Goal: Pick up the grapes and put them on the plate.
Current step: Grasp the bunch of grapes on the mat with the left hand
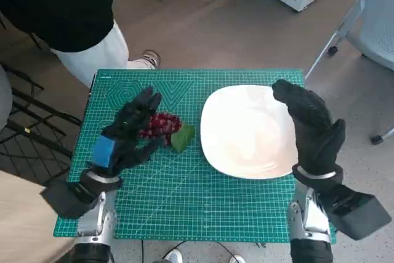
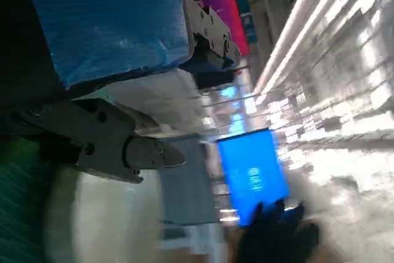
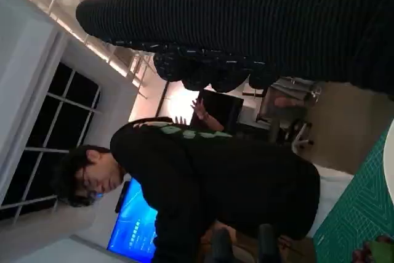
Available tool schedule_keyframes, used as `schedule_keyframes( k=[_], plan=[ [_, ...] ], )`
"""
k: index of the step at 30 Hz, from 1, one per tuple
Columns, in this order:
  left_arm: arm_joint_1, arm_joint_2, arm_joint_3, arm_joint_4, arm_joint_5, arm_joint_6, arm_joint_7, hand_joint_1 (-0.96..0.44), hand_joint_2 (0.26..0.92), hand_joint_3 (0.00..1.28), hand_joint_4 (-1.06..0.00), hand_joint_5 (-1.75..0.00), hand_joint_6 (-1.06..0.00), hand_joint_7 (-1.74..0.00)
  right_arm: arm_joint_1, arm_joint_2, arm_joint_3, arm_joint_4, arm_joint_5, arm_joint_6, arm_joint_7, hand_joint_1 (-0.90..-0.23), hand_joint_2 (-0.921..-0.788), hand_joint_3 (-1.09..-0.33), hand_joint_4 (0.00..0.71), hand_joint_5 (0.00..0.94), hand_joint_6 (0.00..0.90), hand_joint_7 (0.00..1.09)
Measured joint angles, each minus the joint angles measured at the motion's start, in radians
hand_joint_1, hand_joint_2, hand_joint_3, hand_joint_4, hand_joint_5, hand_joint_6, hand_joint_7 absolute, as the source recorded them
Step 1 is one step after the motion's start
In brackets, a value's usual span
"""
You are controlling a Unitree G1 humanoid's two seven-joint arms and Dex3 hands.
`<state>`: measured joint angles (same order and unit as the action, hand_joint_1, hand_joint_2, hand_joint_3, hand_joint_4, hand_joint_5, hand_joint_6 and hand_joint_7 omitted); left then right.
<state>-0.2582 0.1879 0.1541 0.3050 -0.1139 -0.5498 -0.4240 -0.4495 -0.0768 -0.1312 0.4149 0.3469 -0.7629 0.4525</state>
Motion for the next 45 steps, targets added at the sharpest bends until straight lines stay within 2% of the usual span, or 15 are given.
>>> schedule_keyframes(
  k=[4, 9, 15, 18, 24, 33, 45],
  plan=[
    [0.001, 0.056, -0.002, -0.040, 0.170, 0.036, 0.058, -0.62, 0.801, 0.01, -0.01, 0.00, -0.07, 0.00, -0.001, 0.000, 0.000, -0.001, 0.001, -0.001, 0.000, -0.699, -0.921, -0.698, 0.391, 0.000, 0.055, 0.43],
    [0.001, 0.124, -0.016, -0.125, 0.386, 0.144, 0.085, -0.62, 0.725, 0.00, 0.00, 0.00, -0.10, -0.02, -0.001, 0.000, 0.000, -0.003, 0.001, -0.002, 0.000, -0.696, -0.921, -0.700, 0.390, 0.000, 0.054, 0.43],
    [0.001, 0.202, -0.086, -0.272, 0.651, 0.327, 0.072, -0.60, 0.697, 0.00, 0.00, 0.00, -0.12, -0.03, 0.000, 0.000, 0.001, -0.006, 0.000, 0.000, 0.000, -0.696, -0.921, -0.700, 0.390, 0.000, 0.053, 0.43],
    [0.001, 0.225, -0.133, -0.356, 0.735, 0.426, 0.046, -0.59, 0.693, 0.00, 0.00, 0.00, -0.13, -0.03, 0.001, 0.001, 0.002, -0.006, -0.001, 0.004, -0.001, -0.695, -0.921, -0.701, 0.390, 0.000, 0.052, 0.43],
    [-0.003, 0.230, -0.190, -0.415, 0.769, 0.522, 0.034, -0.58, 0.689, 0.00, 0.00, 0.00, -0.13, -0.02, 0.004, 0.003, 0.005, -0.008, -0.001, 0.010, -0.001, -0.695, -0.921, -0.702, 0.389, 0.000, 0.050, 0.44],
    [-0.021, 0.241, -0.250, -0.414, 0.783, 0.595, 0.034, -0.58, 0.690, 0.00, 0.00, 0.00, -0.16, -0.03, 0.013, 0.003, 0.005, -0.010, -0.001, 0.014, -0.003, -0.690, -0.921, -0.703, 0.389, 0.000, 0.048, 0.44],
    [-0.139, 0.245, -0.344, -0.298, 0.835, 0.662, 0.041, -0.49, 0.689, 0.00, 0.00, 0.00, -0.18, -0.02, 0.015, 0.004, 0.003, -0.010, -0.001, 0.018, -0.003, -0.687, -0.921, -0.703, 0.389, 0.000, 0.047, 0.44]
  ],
)
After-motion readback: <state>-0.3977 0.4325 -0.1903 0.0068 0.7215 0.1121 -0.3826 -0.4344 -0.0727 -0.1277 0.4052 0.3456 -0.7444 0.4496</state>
